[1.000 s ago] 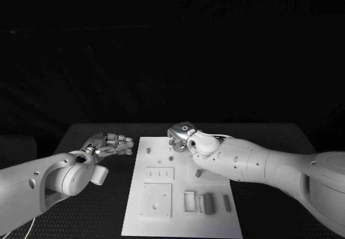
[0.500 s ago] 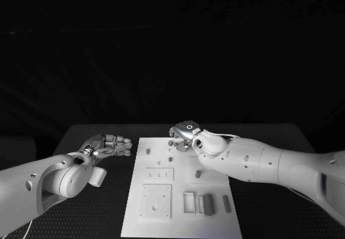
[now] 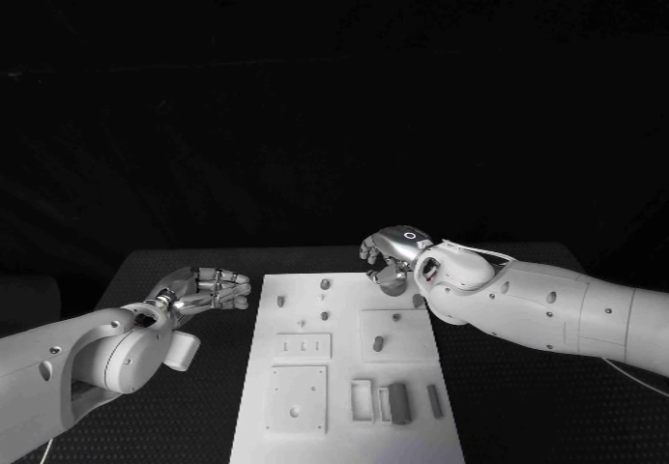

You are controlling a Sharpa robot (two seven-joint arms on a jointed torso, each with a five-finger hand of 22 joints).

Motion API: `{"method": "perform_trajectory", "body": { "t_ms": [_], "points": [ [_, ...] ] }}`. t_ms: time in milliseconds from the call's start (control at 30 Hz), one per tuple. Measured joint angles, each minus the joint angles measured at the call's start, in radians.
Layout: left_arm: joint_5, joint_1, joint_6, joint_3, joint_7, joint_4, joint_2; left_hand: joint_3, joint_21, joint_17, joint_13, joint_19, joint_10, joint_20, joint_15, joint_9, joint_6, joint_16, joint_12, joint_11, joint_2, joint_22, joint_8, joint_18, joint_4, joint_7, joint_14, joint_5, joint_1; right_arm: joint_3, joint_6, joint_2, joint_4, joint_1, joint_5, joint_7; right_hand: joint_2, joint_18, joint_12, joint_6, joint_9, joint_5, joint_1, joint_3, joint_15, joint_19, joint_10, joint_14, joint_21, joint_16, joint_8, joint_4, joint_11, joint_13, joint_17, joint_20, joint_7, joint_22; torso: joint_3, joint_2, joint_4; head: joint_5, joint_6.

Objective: Assemble the parts on the task board

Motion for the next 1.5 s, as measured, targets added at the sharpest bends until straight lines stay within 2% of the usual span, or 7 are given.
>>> {"method": "perform_trajectory", "body": {
  "t_ms": [300, 600, 733, 800, 867, 1033, 1500],
  "points": [
    [0.000, 0.000, 0.011, 0.000, 0.007, -0.002, 0.001, 0.000, 0.000, 0.001, 0.000, 0.000, 0.004, 0.000, 0.000, 0.000, 0.000, 0.000, 0.000, 0.004, 0.000, 0.000, 0.000, 0.000, 0.000, 0.000, 0.000, 0.000, 0.000, 0.002, 0.104, -0.048, -0.003, 0.000, 0.043, 0.009, -0.037, 0.000, 0.000, 0.003, 0.001, 0.000, -0.016, -0.008, -0.004, 0.000, 0.004, -0.004, -0.008, 0.000, 0.007, 0.040, 0.003, -0.011, -0.004, 0.000, -0.003, 0.000, 0.0011, 0.000, -0.0006, -0.010, 0.005],
    [-0.001, 0.000, 0.016, 0.000, 0.008, -0.006, 0.005, -0.002, 0.000, 0.002, 0.000, 0.004, 0.004, 0.004, 0.000, 0.000, 0.000, 0.000, 0.000, 0.004, 0.000, 0.000, 0.000, 0.000, 0.002, 0.000, 0.000, 0.000, 0.000, 0.002, 0.129, -0.031, -0.064, 0.000, 0.040, 0.010, -0.068, 0.000, -0.007, -0.019, -0.007, 0.000, -0.023, -0.012, -0.007, -0.018, 0.003, -0.029, -0.014, 0.000, 0.003, 0.074, 0.004, -0.018, -0.006, 0.007, -0.006, 0.001, 0.0001, 0.000, 0.0014, -0.016, 0.003],
    [-0.001, 0.000, 0.018, 0.000, 0.009, -0.009, 0.007, -0.002, 0.000, 0.002, 0.000, 0.004, 0.004, 0.004, 0.000, 0.000, 0.000, 0.000, 0.000, 0.004, 0.000, 0.000, 0.000, 0.000, 0.002, 0.000, 0.000, 0.000, 0.000, 0.002, 0.135, -0.016, -0.092, 0.000, 0.033, 0.010, -0.076, 0.000, 0.028, -0.029, -0.011, 0.000, -0.014, -0.023, -0.016, -0.022, 0.037, -0.038, -0.013, 0.005, 0.003, 0.086, -0.015, 0.018, -0.006, 0.011, -0.001, 0.001, -0.0006, 0.000, 0.0022, -0.017, 0.001],
    [-0.001, 0.000, 0.019, 0.000, 0.009, -0.010, 0.008, -0.002, 0.000, 0.002, 0.000, 0.004, 0.004, 0.004, 0.000, 0.000, 0.000, 0.000, 0.000, 0.004, 0.000, 0.000, 0.000, 0.000, 0.002, 0.000, 0.000, 0.000, 0.000, 0.002, 0.139, -0.014, -0.102, -0.001, 0.027, 0.010, -0.078, 0.016, 0.088, -0.036, -0.011, 0.000, -0.012, -0.039, -0.036, -0.024, 0.086, -0.043, -0.015, 0.020, 0.003, 0.086, -0.033, 0.093, -0.005, 0.009, -0.004, 0.002, -0.0012, 0.000, 0.0029, -0.017, -0.001],
    [-0.001, 0.000, 0.019, 0.000, 0.009, -0.012, 0.009, -0.002, 0.000, 0.002, 0.000, 0.004, 0.004, 0.004, 0.000, 0.000, 0.000, 0.000, 0.000, 0.004, 0.000, 0.000, 0.000, 0.000, 0.002, 0.000, 0.000, 0.000, 0.000, 0.002, 0.143, -0.014, -0.107, -0.001, 0.023, 0.010, -0.082, 0.024, 0.212, -0.044, -0.011, 0.000, -0.008, -0.056, -0.047, -0.023, 0.041, -0.051, 0.004, 0.051, 0.003, 0.091, -0.057, 0.306, 0.007, 0.009, 0.000, 0.002, -0.0012, 0.000, 0.0029, -0.017, -0.002],
    [-0.001, 0.000, 0.020, 0.000, 0.009, -0.014, 0.009, -0.002, 0.000, 0.003, 0.000, 0.004, 0.004, 0.004, 0.000, 0.000, 0.000, 0.000, 0.000, 0.004, 0.000, 0.000, 0.000, 0.000, 0.002, 0.000, 0.000, 0.000, 0.000, 0.002, 0.160, -0.013, -0.116, -0.002, 0.017, 0.010, -0.083, 0.031, 0.525, -0.061, -0.022, 0.000, -0.002, -0.056, -0.063, -0.025, -0.102, -0.059, 0.050, 0.106, 0.009, 0.102, -0.066, 0.731, 0.020, 0.000, -0.018, 0.000, -0.0017, 0.000, 0.0023, -0.017, -0.004],
    [-0.001, 0.000, 0.022, 0.000, 0.008, -0.018, 0.012, -0.002, 0.000, 0.003, 0.000, 0.004, 0.004, 0.004, 0.000, 0.000, 0.000, 0.000, 0.000, 0.004, 0.000, 0.000, 0.000, 0.000, 0.002, 0.000, 0.000, 0.000, 0.000, 0.000, 0.223, -0.004, -0.148, -0.005, 0.030, 0.012, -0.083, 0.030, 0.644, -0.058, -0.026, 0.000, -0.002, -0.049, -0.068, -0.031, -0.102, -0.064, 0.086, 0.145, 0.019, 0.109, -0.066, 0.832, 0.024, -0.005, -0.020, 0.000, -0.0017, 0.000, 0.0015, -0.022, -0.006]
  ]
}}
